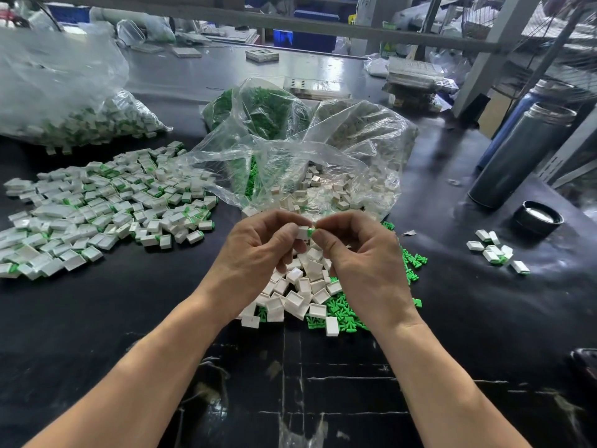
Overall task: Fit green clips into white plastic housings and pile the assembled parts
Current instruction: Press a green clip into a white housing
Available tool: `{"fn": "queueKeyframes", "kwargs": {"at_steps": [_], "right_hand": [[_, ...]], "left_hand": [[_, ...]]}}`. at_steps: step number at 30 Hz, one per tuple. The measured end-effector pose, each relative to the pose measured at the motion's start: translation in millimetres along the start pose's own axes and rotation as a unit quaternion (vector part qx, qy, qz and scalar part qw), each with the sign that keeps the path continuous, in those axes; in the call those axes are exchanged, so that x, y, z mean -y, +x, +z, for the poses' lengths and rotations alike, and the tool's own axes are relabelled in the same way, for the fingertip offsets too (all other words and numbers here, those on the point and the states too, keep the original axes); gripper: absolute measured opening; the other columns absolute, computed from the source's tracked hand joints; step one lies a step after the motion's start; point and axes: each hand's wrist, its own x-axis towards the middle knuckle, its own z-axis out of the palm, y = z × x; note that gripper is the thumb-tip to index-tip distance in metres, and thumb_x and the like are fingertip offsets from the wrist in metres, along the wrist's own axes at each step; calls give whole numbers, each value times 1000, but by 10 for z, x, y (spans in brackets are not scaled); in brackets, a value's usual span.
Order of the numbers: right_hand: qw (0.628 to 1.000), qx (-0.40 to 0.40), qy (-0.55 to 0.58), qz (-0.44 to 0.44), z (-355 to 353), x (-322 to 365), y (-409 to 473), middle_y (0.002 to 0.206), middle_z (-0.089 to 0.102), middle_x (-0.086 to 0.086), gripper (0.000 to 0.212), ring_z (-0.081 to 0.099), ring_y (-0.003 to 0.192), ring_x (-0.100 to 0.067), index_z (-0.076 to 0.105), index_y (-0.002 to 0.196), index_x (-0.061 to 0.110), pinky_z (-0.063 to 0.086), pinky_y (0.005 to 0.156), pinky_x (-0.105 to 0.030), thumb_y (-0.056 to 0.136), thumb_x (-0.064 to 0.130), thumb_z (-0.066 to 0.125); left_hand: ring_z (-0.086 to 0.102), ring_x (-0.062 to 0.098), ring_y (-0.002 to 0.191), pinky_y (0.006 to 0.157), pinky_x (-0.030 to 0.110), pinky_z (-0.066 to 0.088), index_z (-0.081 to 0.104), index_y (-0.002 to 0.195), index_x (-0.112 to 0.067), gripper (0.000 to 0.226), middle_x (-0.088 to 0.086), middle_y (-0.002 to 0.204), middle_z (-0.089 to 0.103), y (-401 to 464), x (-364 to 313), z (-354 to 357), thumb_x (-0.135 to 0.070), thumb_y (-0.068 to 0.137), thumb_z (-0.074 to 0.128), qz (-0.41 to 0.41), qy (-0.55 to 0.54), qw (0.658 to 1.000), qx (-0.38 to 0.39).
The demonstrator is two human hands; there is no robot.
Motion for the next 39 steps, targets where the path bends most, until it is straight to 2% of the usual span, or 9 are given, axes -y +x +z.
{"fn": "queueKeyframes", "kwargs": {"at_steps": [4,7,12,18,23,26,32,36,39], "right_hand": [[1000,-5,13,1,20,0,4,76,74,10,15,66,64,-3,73,89,25,50,61,-19,90,11,79],[1000,1,28,-6,19,11,0,73,74,11,17,65,59,-2,72,88,24,49,58,-14,90,8,78],[997,11,70,41,7,-1,-4,76,76,3,12,64,64,-6,75,91,24,51,53,-20,92,11,77],[1000,-3,6,28,14,-7,-10,71,73,8,14,62,60,-3,75,87,25,50,53,-18,95,13,74],[991,-3,-127,-28,15,9,-39,79,70,11,7,63,69,-4,74,92,22,51,65,-23,94,15,75],[980,-10,-189,-65,33,37,-49,84,72,6,4,64,77,-9,75,94,17,51,69,-24,93,13,75],[971,-15,-221,-94,40,52,-69,83,71,3,4,62,75,-12,77,92,12,46,69,-23,91,8,76],[967,-9,-234,-97,38,52,-72,79,70,4,4,57,71,-8,77,89,12,41,67,-17,90,8,77],[964,-13,-241,-108,45,47,-75,79,70,3,4,59,72,-12,76,88,10,43,68,-22,89,7,77]], "left_hand": [[59,21,71,62,27,52,72,110,-11,17,8,85,74,2,9,6,-18,95,65,2,-10,1000,11],[59,19,69,61,27,53,71,109,-8,14,8,86,75,6,12,-5,-5,97,63,1,-11,1000,8],[60,19,69,60,30,51,70,104,-7,11,9,87,76,5,-5,5,-1,97,64,6,5,1000,1],[61,17,66,58,28,51,76,97,-10,11,9,82,76,-28,-6,47,-2,92,71,5,-2,999,-35],[66,20,61,60,37,57,79,91,-8,18,8,75,76,-37,-32,71,8,89,71,6,13,998,-67],[67,20,62,62,37,59,79,92,-7,22,10,75,76,-49,-47,77,11,89,69,9,40,997,-72],[71,21,64,62,30,62,80,91,-9,23,8,75,76,-63,-59,85,12,89,68,15,84,993,-77],[72,24,63,61,27,61,78,84,-22,32,2,73,76,-62,-44,61,9,87,72,28,121,989,-78],[73,21,63,61,27,61,78,82,-28,37,-1,73,76,-60,-34,45,8,86,73,33,137,987,-74]]}}
